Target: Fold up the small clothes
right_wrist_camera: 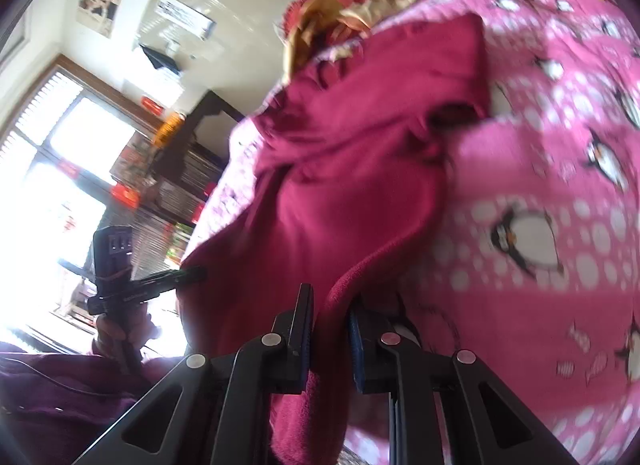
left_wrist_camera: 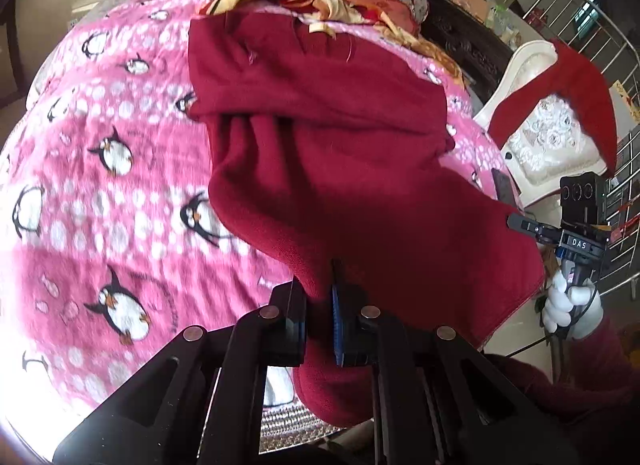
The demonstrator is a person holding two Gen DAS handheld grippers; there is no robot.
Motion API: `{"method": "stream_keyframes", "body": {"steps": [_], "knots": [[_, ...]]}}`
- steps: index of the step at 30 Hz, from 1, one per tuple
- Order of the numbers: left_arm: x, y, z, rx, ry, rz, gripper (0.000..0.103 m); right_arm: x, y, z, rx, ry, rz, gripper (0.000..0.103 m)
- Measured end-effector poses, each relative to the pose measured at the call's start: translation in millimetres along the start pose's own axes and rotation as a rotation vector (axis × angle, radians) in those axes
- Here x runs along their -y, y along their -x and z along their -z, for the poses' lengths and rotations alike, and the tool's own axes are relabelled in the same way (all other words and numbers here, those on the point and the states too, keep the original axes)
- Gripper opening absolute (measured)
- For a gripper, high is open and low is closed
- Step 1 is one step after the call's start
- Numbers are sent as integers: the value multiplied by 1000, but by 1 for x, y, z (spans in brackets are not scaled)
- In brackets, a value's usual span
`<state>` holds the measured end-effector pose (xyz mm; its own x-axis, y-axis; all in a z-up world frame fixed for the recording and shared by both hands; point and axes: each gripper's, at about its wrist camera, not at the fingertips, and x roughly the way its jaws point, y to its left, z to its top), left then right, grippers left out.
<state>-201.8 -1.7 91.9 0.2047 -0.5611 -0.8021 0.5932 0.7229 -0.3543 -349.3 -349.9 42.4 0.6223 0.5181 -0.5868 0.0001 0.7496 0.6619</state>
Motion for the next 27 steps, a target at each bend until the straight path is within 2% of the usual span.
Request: {"method": "stream_keyframes", "body": {"steps": [5,10,14,17,18,21,24,26,27], "knots": [[-3,11,-38,96,6,-7,8,-7,5,-39,87,6,-54,16],[-19,13,-87,187,31,-28,8,-9,8,-87,164,30,-43,15],[-34,-5,-132,209,70,-40,8,6,12,-130,245,-16,-33,15],[-47,-31,-167,196,98,-58,8,22,7,-164,281,-57,-12,14],[-52,-41,-176,186,109,-72,8,26,5,-173,283,-64,-2,14],[-66,-65,-190,138,153,-102,8,36,-14,-198,264,-50,115,14],[-70,-72,-190,120,150,-103,8,38,-24,-197,184,-77,25,15],[-71,-73,-191,116,144,-100,8,28,-27,-186,123,-39,25,16],[-72,-72,-190,115,143,-98,8,21,-26,-177,92,-14,17,23]]}}
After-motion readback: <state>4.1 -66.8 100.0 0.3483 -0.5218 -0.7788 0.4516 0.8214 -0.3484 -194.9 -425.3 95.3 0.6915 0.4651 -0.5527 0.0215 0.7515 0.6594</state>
